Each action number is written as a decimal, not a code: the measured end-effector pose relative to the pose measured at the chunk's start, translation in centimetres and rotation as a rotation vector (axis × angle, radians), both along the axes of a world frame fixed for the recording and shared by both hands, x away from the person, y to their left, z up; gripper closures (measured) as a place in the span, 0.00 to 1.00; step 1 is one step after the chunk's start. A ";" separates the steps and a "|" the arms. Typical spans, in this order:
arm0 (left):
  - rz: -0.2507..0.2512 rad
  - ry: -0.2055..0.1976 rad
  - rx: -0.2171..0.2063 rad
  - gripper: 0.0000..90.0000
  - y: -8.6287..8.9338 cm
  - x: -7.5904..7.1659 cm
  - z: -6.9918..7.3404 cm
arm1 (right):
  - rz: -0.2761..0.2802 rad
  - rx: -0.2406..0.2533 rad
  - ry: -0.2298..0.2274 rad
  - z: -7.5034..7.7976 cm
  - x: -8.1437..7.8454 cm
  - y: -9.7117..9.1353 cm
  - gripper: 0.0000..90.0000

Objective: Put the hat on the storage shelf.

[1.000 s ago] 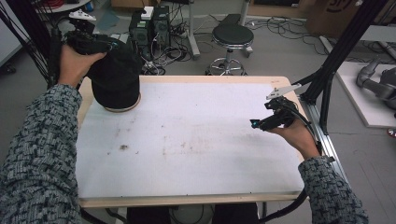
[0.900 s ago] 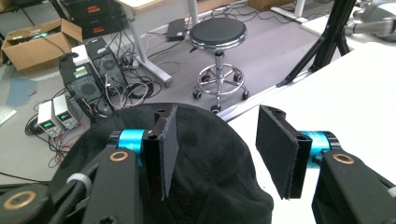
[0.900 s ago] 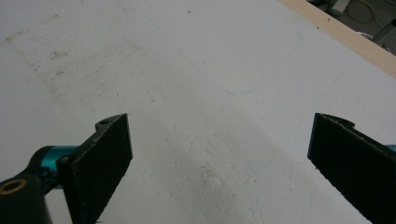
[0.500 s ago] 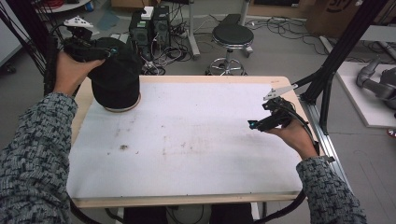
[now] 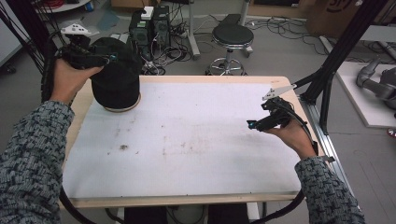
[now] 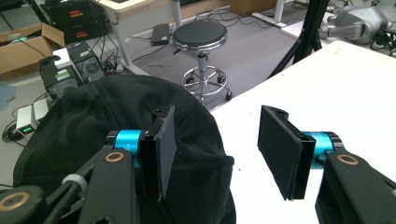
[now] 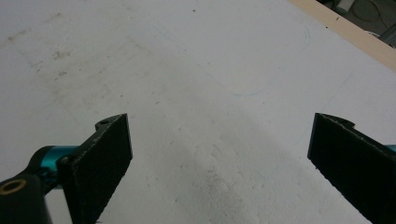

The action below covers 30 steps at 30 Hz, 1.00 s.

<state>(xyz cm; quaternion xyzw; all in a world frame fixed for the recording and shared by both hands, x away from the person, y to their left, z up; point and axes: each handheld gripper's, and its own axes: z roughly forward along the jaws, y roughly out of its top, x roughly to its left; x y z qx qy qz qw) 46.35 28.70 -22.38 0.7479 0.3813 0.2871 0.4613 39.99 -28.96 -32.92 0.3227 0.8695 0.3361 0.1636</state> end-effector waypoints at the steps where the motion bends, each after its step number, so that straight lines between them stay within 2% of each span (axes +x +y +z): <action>1: -0.001 -0.001 -0.002 0.52 -0.1 -0.2 -0.1 | -0.002 0.002 -0.001 0.0 0.0 0.0 0.07; 3: -0.006 0.006 0.006 0.52 -0.1 -0.6 -0.2 | -0.004 0.003 -0.001 0.0 -0.1 0.1 0.07; 16: -0.023 0.027 -0.008 0.50 0.1 -4.0 -2.2 | 0.007 -0.003 0.008 -0.4 0.2 0.9 0.07; 26: -0.037 0.048 -0.023 0.50 -0.5 -6.2 -5.4 | 0.004 -0.003 0.013 -0.7 0.6 1.2 0.07; 30: -0.041 0.075 0.002 0.50 -0.5 -7.0 -6.7 | 0.004 -0.003 0.018 -0.8 0.8 1.1 0.07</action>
